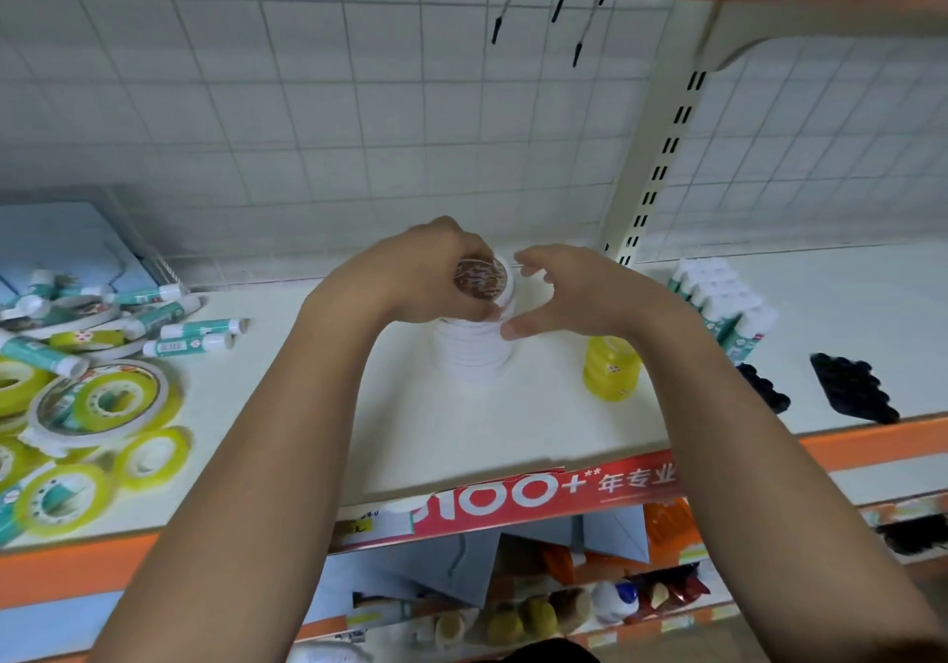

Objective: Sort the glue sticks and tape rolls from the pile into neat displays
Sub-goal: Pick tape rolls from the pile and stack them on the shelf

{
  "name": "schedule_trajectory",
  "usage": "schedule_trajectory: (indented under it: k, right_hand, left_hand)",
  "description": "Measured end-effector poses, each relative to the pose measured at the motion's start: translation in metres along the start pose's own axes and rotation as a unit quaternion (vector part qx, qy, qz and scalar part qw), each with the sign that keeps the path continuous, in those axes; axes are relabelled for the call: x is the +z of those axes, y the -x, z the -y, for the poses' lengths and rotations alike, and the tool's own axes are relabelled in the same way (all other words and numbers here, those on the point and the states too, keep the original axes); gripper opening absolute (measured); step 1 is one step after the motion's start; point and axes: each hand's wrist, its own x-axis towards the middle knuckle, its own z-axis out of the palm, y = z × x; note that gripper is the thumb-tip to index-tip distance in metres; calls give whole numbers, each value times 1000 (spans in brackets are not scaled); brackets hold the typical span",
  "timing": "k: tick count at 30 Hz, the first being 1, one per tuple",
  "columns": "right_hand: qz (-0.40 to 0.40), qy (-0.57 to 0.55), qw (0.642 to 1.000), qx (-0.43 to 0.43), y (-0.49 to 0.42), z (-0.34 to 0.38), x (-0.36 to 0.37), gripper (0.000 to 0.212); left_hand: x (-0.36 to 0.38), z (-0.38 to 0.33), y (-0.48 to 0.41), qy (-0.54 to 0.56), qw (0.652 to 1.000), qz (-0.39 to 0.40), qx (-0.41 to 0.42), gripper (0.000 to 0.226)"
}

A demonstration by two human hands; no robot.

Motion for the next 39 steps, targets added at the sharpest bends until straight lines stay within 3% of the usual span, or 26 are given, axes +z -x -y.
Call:
schedule_trajectory:
  k: [9, 15, 23, 29, 32, 35, 37, 39]
  right_hand:
    - [16, -22, 999, -44, -6, 10, 3, 57]
    - [12, -28, 999, -30, -13, 13, 2, 47]
    - [24, -46, 998, -23, -15, 10, 2, 44]
    - [-1, -57, 998, -30, -14, 7, 10, 40]
    - [-17, -97, 995, -18, -10, 4, 14, 43]
    - [-16, -70, 997, 6, -2, 4, 15, 67]
    - [-39, -8, 999, 6, 5, 8, 11, 91]
    - [-93, 23, 995, -22, 11, 19, 4, 95]
  left_hand:
    - [5, 19, 12, 46, 997, -19, -66, 103]
    - [12, 27, 14, 70, 990, 12, -122, 95]
    - [15, 21, 4, 83, 990, -18, -114, 69]
    - [22, 25, 5, 114, 985, -21, -126, 73]
    - [27, 25, 7, 128, 983, -28, -127, 72]
    - [29, 26, 11, 150, 978, -46, -139, 74]
    - [29, 29, 19, 139, 978, -17, -153, 88]
    - [28, 35, 31, 127, 976, 8, -179, 102]
